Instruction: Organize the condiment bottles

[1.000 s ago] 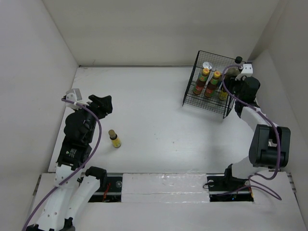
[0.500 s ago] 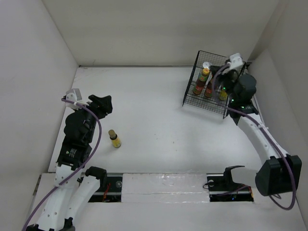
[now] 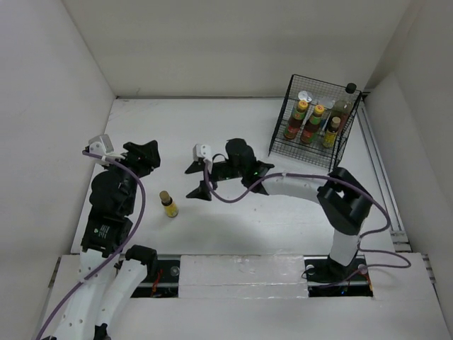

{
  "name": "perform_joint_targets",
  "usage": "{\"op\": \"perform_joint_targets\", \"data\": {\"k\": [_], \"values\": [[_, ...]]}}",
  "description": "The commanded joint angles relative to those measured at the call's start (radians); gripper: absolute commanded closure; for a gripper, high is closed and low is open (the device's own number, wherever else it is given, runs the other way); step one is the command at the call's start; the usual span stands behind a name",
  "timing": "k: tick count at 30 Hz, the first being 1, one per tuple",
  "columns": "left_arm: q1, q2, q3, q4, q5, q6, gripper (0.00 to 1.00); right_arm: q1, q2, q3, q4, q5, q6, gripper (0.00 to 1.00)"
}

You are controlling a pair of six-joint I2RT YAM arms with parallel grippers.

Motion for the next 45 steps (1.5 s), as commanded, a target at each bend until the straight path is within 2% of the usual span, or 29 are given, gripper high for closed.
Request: {"op": "perform_joint_targets", "data": {"k": [1, 9, 12, 16, 17, 19, 22, 27, 31, 32, 35, 36, 39, 40, 45], "values": [[0.005, -0.009, 0.028, 0.032, -0.024, 0.012, 0.39, 0.042, 0.068, 0.112, 0.121, -0.074, -0.011, 0.10], [0.005, -0.030, 0.028, 0.032, -0.005, 0.012, 0.39, 0.097, 0.330, 0.325, 0.211, -0.155, 0.113, 0.09], [0.005, -0.030, 0.028, 0.032, -0.004, 0.012, 0.39, 0.111, 0.395, 0.402, 0.220, -0.198, 0.144, 0.16], [0.005, -0.030, 0.028, 0.032, -0.004, 0.012, 0.39, 0.131, 0.442, 0.425, 0.309, -0.235, 0.228, 0.35], [0.005, -0.030, 0.028, 0.032, -0.004, 0.012, 0.39, 0.131, 0.442, 0.408, 0.345, -0.246, 0.252, 0.49], [0.005, -0.021, 0.028, 0.032, -0.004, 0.012, 0.39, 0.131, 0.433, 0.388, 0.465, -0.258, 0.326, 0.62], [0.005, -0.021, 0.028, 0.032, 0.006, 0.012, 0.39, 0.108, 0.393, 0.365, 0.600, -0.277, 0.422, 0.73], [0.005, -0.021, 0.028, 0.032, 0.006, 0.012, 0.39, 0.021, 0.257, 0.211, 0.864, -0.277, 0.587, 0.74], [0.005, -0.021, 0.019, 0.032, 0.018, 0.012, 0.39, -0.110, 0.047, 0.047, 0.903, -0.225, 0.590, 0.76], [0.005, -0.021, 0.019, 0.032, 0.019, 0.012, 0.39, -0.140, -0.042, 0.017, 0.887, -0.213, 0.561, 0.77], [0.005, -0.012, 0.019, 0.043, 0.045, 0.012, 0.39, -0.272, -0.224, -0.067, 0.701, -0.128, 0.460, 0.78], [0.005, -0.012, 0.019, 0.043, 0.045, 0.012, 0.39, -0.301, -0.269, -0.081, 0.533, -0.090, 0.347, 0.78], [0.005, -0.003, 0.019, 0.043, 0.055, 0.012, 0.39, -0.374, -0.411, -0.090, 0.250, 0.161, 0.108, 0.79], [0.005, -0.003, 0.019, 0.043, 0.055, 0.012, 0.39, -0.384, -0.438, -0.090, 0.137, 0.283, 0.077, 0.81], [0.005, 0.020, 0.019, 0.043, 0.072, 0.012, 0.39, -0.550, -0.521, -0.167, 0.114, 0.355, 0.059, 0.81]]}}
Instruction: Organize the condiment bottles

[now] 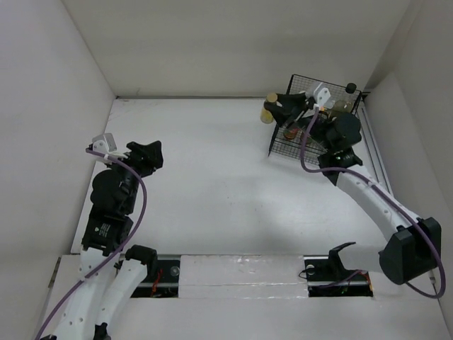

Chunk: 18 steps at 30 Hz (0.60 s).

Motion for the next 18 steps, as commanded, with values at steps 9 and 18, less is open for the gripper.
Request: {"op": "perform_joint_targets", "data": {"k": [9, 18], "values": [[0.005, 0.039, 0.019, 0.063, 0.045, 0.021, 0.32, -0.238, 0.026, -0.101, -0.053, 0.088, -0.035, 0.82], [0.005, 0.081, 0.019, 0.064, 0.090, 0.030, 0.14, -0.326, 0.203, -0.234, 0.307, 0.015, 0.122, 0.82]]}}
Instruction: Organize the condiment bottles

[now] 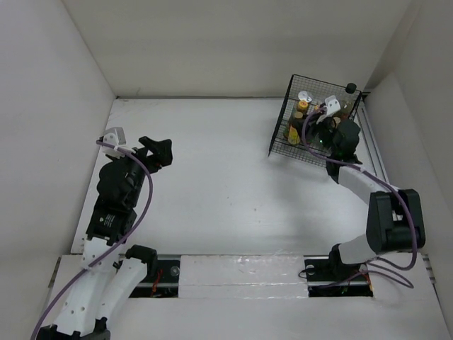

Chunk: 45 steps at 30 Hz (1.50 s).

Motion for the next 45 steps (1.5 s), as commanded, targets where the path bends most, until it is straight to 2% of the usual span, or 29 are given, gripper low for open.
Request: {"op": "perform_joint_targets", "data": {"k": [1, 6, 13, 19, 20, 29, 33, 35, 37, 42, 45], "values": [[0.005, 0.007, 0.019, 0.045, 0.036, 0.015, 0.11, -0.022, 0.057, -0.020, 0.336, -0.044, 0.097, 0.82], [0.005, 0.018, 0.019, 0.045, 0.036, 0.015, 0.07, -0.022, 0.130, -0.055, 0.462, -0.022, 0.122, 0.82], [0.005, 0.028, 0.019, 0.045, 0.045, 0.015, 0.03, -0.013, 0.197, -0.079, 0.509, -0.013, 0.150, 0.82], [0.005, 0.047, 0.019, 0.045, 0.056, 0.015, 0.01, -0.013, 0.216, -0.117, 0.509, 0.005, 0.159, 0.67], [0.005, 0.047, 0.019, 0.045, 0.056, 0.024, 0.01, -0.013, 0.216, -0.126, 0.509, 0.005, 0.159, 0.61], [0.005, 0.058, 0.028, 0.045, 0.065, 0.024, 0.01, -0.004, 0.168, -0.163, 0.495, 0.034, 0.159, 0.33], [0.005, 0.047, 0.028, 0.036, 0.065, 0.033, 0.01, -0.004, 0.101, -0.145, 0.412, 0.044, 0.136, 0.19], [0.005, 0.047, 0.028, 0.036, 0.076, 0.033, 0.01, -0.004, 0.028, -0.131, 0.366, 0.071, 0.112, 0.07], [0.005, 0.047, 0.028, 0.036, 0.094, 0.044, 0.01, 0.005, -0.026, -0.108, 0.257, 0.111, 0.061, 0.00], [0.005, 0.047, 0.039, 0.045, 0.140, 0.044, 0.01, 0.077, -0.242, -0.028, 0.015, 0.223, -0.051, 0.00], [0.005, 0.056, 0.039, 0.056, 0.187, 0.053, 0.01, 0.161, -0.336, 0.027, -0.145, 0.257, -0.131, 0.00]]}}
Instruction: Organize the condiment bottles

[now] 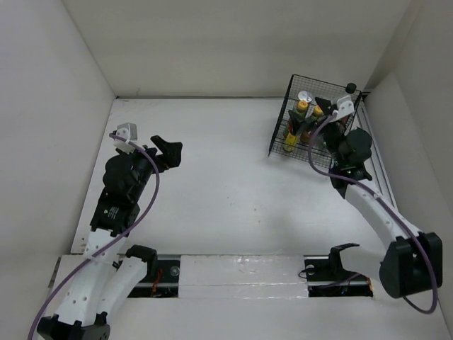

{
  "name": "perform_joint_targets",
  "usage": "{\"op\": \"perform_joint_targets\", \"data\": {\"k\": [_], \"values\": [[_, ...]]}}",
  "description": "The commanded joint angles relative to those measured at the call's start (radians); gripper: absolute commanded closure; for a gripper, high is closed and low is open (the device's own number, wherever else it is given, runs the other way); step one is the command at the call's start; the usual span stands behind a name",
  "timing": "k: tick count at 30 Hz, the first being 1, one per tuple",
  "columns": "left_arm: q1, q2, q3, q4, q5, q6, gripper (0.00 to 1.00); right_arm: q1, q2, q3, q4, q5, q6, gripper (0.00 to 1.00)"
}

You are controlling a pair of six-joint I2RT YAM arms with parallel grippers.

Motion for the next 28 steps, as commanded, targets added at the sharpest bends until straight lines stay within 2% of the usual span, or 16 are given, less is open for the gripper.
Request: {"op": "perform_joint_targets", "data": {"k": [1, 7, 14, 16, 18, 22, 28], "values": [[0.005, -0.004, 0.039, 0.066, 0.062, 0.022, 0.01, 0.092, -0.097, 0.076, -0.219, 0.067, -0.124, 0.00], [0.005, -0.037, 0.029, 0.066, 0.062, 0.013, 0.01, 0.344, -0.132, 0.078, -0.281, 0.067, -0.158, 0.00], [0.005, -0.065, 0.019, 0.076, 0.062, 0.013, 0.01, 0.552, -0.013, 0.030, -0.317, -0.015, -0.134, 0.00], [0.005, -0.065, 0.019, 0.076, 0.072, 0.013, 0.01, 0.626, 0.071, 0.007, -0.283, -0.034, -0.113, 0.00], [0.005, -0.065, 0.019, 0.076, 0.072, 0.013, 0.01, 0.667, 0.165, -0.002, -0.283, -0.035, -0.101, 0.00], [0.005, -0.065, 0.019, 0.076, 0.082, 0.013, 0.01, 0.724, 0.254, -0.024, -0.187, -0.022, -0.080, 0.00], [0.005, -0.054, 0.020, 0.076, 0.109, 0.022, 0.01, 0.735, 0.274, 0.018, -0.185, -0.012, -0.106, 0.00]]}}
